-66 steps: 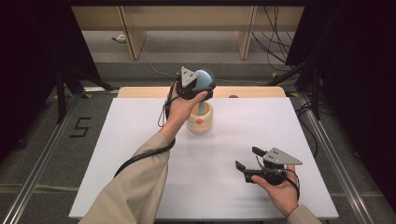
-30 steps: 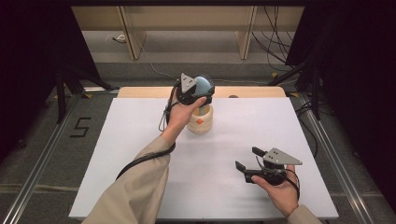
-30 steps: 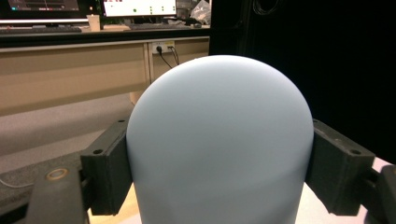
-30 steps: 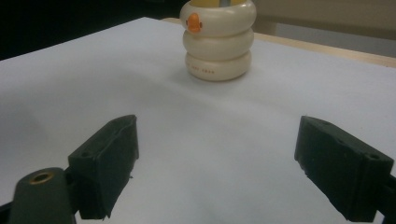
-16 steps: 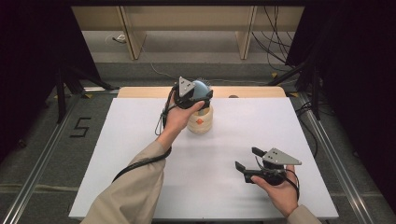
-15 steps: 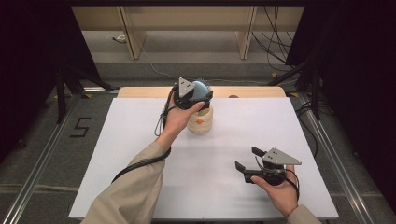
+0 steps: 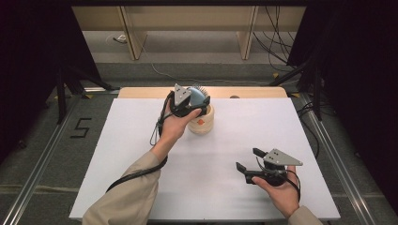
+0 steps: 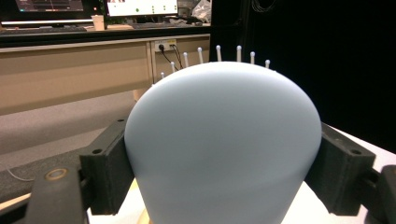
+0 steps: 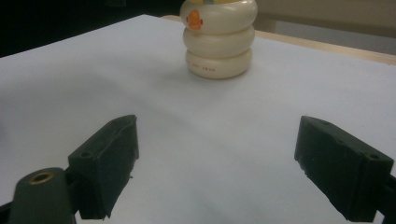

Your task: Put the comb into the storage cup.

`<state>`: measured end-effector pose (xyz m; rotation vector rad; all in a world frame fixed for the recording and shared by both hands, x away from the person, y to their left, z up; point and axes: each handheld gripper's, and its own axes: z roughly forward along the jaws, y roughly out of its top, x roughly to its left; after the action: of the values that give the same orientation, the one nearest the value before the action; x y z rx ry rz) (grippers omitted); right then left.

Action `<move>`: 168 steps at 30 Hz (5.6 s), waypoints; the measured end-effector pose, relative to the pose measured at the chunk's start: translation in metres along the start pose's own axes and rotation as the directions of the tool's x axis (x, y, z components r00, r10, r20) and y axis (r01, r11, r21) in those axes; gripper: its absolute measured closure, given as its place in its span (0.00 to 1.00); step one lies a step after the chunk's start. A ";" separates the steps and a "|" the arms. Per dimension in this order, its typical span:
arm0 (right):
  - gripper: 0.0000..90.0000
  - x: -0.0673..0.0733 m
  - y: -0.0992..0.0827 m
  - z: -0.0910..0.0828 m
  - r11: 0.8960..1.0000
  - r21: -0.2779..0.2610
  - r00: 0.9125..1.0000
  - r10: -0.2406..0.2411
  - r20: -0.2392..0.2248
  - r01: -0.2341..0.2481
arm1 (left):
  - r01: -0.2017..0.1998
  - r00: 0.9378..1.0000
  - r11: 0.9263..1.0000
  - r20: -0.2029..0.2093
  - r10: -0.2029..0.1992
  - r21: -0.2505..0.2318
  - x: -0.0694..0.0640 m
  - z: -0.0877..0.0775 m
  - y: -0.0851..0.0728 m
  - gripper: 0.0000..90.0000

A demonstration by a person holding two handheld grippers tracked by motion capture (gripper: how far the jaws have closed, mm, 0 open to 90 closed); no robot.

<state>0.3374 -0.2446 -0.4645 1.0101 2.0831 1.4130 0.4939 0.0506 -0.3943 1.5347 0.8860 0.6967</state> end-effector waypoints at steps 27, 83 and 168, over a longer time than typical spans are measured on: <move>0.16 0.001 0.000 0.001 1.000 0.006 1.000 -0.003 0.002 0.003 | -0.016 1.000 1.000 0.004 0.016 -0.010 0.000 -0.028 -0.015 0.20; 0.16 0.001 0.000 0.001 1.000 0.011 1.000 -0.003 0.011 0.002 | -0.026 0.997 0.999 0.072 0.023 0.035 0.023 -0.094 -0.025 0.00; 0.16 0.003 0.001 0.001 1.000 0.014 1.000 -0.020 0.009 0.020 | -0.054 0.998 0.989 -0.008 0.056 0.137 0.069 -0.192 -0.105 0.02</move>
<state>0.3370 -0.2417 -0.4644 0.9965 2.0937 1.3826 0.3557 0.2161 -0.4723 1.6838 0.9191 0.6973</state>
